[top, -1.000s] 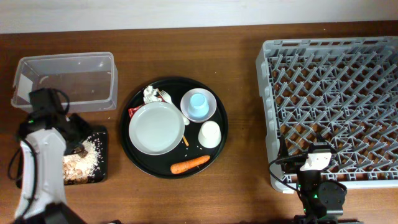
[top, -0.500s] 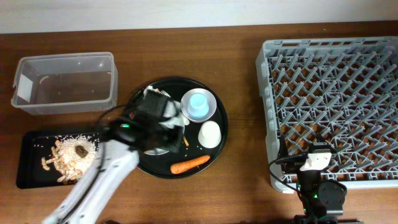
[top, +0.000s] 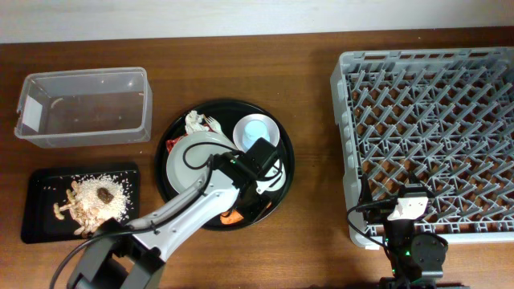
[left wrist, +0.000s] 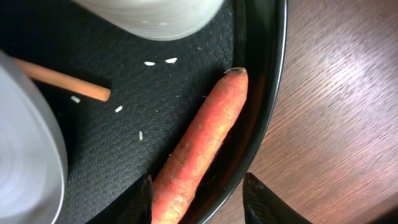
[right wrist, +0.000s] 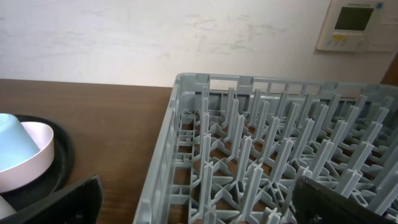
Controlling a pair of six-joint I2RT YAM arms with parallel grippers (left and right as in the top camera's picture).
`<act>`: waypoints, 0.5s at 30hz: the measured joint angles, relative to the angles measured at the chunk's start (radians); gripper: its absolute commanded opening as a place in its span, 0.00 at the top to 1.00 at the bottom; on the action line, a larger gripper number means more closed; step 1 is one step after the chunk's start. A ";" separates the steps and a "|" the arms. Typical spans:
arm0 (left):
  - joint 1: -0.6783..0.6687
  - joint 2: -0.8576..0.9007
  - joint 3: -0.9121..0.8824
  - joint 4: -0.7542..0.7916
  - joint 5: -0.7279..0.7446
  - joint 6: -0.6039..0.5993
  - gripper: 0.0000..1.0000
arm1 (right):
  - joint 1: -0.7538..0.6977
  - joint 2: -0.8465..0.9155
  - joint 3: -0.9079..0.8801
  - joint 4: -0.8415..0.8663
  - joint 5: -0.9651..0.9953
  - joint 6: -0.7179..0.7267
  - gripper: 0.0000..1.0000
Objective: Sort waste into correct bins and load items into the dishwasher rack
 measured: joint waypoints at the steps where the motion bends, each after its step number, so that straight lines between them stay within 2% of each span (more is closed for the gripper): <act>1: 0.000 0.005 0.000 0.000 -0.002 0.016 0.54 | 0.000 0.000 0.000 0.000 0.000 0.000 0.01; 5: 0.000 0.008 -0.001 0.000 -0.011 0.050 0.51 | 0.000 0.000 0.000 0.000 0.000 0.000 0.01; 15: 0.000 0.082 -0.001 0.019 -0.040 0.131 0.51 | 0.000 0.000 0.000 0.000 0.000 0.000 0.01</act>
